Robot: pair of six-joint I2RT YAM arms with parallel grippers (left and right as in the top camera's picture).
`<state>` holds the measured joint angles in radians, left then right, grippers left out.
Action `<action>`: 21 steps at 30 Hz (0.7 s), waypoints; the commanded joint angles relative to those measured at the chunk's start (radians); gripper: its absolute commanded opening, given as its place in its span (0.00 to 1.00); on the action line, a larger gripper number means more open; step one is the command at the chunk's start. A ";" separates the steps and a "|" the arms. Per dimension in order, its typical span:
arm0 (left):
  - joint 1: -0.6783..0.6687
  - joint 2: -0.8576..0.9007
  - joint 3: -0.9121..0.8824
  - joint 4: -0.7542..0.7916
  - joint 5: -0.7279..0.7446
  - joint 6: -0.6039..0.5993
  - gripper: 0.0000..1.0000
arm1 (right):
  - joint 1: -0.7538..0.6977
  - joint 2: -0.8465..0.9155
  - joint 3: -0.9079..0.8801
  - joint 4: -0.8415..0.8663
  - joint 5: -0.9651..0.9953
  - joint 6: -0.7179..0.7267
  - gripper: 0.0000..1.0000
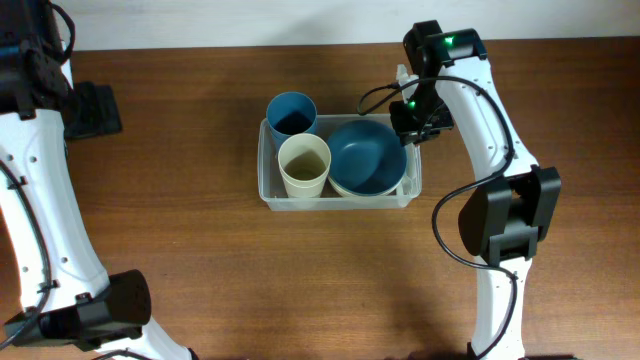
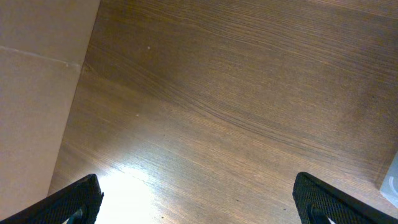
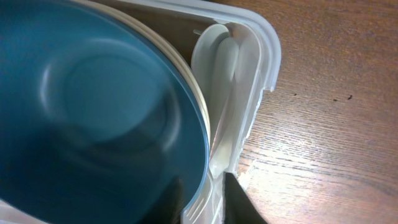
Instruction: Pack container
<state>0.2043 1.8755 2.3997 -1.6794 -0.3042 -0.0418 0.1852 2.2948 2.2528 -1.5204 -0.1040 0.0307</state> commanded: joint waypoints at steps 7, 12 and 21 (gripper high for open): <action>0.001 -0.025 0.016 0.002 -0.014 0.002 1.00 | -0.009 0.001 0.049 0.013 0.010 0.138 0.99; 0.002 -0.025 0.016 0.002 -0.014 0.002 1.00 | -0.037 0.000 0.224 0.002 -0.044 0.222 0.99; 0.002 -0.025 0.016 0.002 -0.014 0.002 1.00 | -0.106 -0.023 0.690 -0.178 -0.076 0.280 0.99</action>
<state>0.2043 1.8755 2.3997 -1.6794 -0.3042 -0.0418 0.1028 2.3020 2.8166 -1.6833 -0.1482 0.2680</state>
